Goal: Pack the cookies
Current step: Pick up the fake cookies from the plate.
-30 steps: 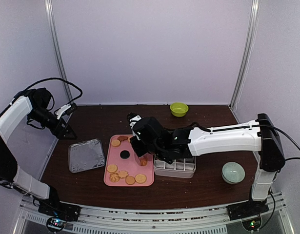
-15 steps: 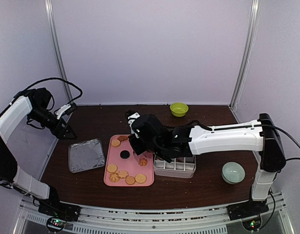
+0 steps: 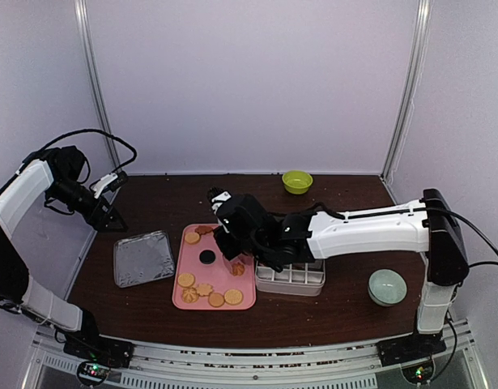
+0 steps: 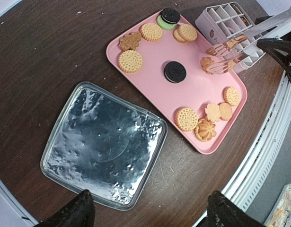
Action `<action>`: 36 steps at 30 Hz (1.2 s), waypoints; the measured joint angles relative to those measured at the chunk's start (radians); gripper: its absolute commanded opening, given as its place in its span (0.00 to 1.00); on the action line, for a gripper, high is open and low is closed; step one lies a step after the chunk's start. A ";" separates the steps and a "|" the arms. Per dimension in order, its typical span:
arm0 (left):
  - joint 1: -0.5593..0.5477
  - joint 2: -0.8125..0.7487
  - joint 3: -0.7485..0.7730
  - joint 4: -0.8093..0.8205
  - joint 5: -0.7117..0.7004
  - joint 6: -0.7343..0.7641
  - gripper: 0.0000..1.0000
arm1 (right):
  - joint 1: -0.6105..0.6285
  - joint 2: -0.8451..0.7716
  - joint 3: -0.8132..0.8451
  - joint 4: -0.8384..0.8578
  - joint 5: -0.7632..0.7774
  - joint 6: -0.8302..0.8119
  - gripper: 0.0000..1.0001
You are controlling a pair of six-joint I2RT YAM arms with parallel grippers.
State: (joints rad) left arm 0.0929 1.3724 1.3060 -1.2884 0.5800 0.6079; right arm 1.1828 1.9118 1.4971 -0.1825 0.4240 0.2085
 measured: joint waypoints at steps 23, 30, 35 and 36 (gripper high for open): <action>0.000 0.000 0.000 0.000 0.000 0.000 0.85 | 0.000 0.012 -0.071 0.082 0.002 0.058 0.29; 0.000 0.000 0.000 0.000 0.000 0.000 0.85 | 0.000 0.001 -0.072 0.066 0.004 0.056 0.19; 0.000 0.000 0.000 0.000 0.000 0.000 0.85 | 0.000 -0.056 -0.071 0.025 0.008 0.033 0.19; 0.000 0.000 0.000 0.000 0.000 0.000 0.85 | -0.001 -0.085 -0.071 0.013 0.010 0.026 0.19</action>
State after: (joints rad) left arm 0.0929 1.3724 1.3056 -1.2888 0.5804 0.6083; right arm 1.1820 1.8271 1.4258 -0.1692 0.4339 0.2340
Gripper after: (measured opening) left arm 0.848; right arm 0.331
